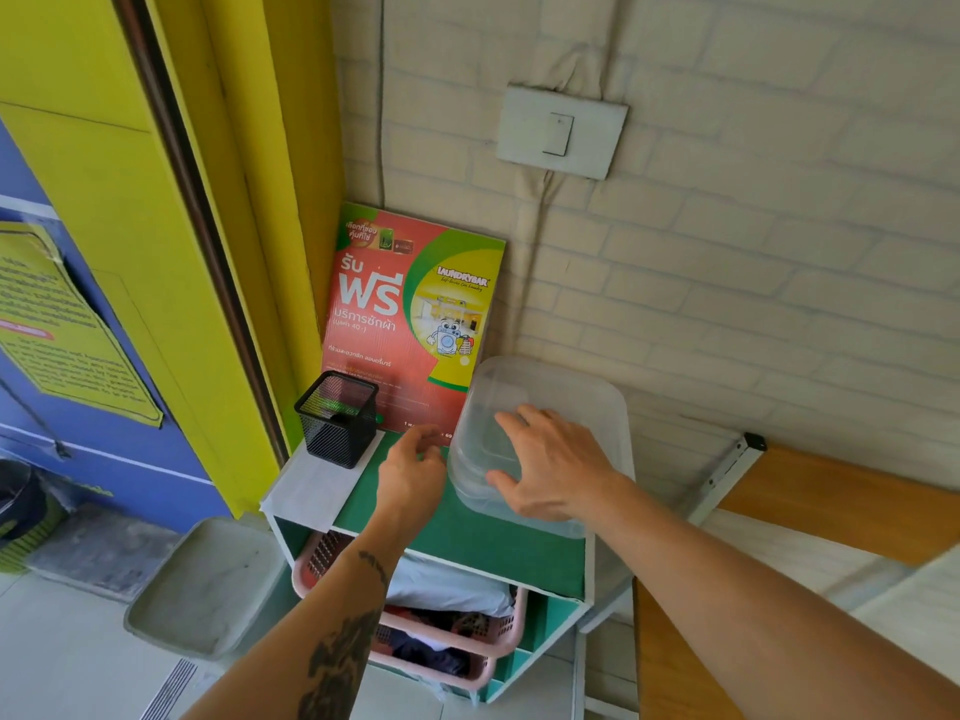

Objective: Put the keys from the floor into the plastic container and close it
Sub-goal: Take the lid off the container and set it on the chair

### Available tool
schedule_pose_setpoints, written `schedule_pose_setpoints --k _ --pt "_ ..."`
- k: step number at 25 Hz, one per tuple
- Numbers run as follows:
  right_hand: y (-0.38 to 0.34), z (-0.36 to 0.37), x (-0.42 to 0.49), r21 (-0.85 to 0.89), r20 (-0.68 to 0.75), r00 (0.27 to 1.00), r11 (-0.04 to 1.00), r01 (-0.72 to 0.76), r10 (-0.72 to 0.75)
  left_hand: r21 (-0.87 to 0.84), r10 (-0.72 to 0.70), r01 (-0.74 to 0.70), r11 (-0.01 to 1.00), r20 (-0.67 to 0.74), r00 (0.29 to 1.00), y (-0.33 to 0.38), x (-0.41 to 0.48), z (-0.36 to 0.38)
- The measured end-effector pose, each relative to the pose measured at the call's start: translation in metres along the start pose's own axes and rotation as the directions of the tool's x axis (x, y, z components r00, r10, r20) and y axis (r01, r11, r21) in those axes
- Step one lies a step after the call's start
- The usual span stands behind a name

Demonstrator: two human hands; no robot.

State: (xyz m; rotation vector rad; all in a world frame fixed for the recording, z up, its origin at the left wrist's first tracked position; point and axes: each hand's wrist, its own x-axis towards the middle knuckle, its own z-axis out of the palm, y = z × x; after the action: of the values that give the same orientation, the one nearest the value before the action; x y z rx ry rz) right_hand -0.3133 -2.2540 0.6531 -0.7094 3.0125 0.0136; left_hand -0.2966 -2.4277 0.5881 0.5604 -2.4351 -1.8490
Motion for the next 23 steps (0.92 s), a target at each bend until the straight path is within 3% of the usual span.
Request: schedule_pose_setpoints --k 4,6,8,11,15,23 --pt "0.044 0.009 -0.016 0.256 -0.089 0.947 0.926 -0.277 0.308 0.106 0.179 -0.179 0.978 0.008 0.984 0.025 0.003 0.006" --pt "0.066 0.02 -0.025 0.37 -0.041 0.865 0.811 -0.452 0.501 0.235 0.27 -0.284 0.929 0.093 0.958 0.033 0.004 0.013" --pt "0.076 0.03 -0.032 0.512 0.044 0.799 0.674 -0.533 0.6 0.337 0.273 -0.324 0.884 0.191 0.943 0.036 0.004 0.02" --pt "0.071 0.04 -0.038 0.658 0.145 0.793 0.541 -0.523 0.591 0.376 0.23 -0.318 0.87 0.26 0.938 0.035 0.003 0.029" --pt "0.054 0.041 -0.035 0.748 0.174 0.801 0.453 -0.486 0.573 0.423 0.232 -0.304 0.854 0.214 0.949 0.035 0.003 0.039" --pt "0.058 0.031 -0.034 0.744 0.064 0.784 0.494 -0.449 0.617 0.397 0.302 -0.317 0.861 0.103 0.948 0.046 -0.012 0.044"
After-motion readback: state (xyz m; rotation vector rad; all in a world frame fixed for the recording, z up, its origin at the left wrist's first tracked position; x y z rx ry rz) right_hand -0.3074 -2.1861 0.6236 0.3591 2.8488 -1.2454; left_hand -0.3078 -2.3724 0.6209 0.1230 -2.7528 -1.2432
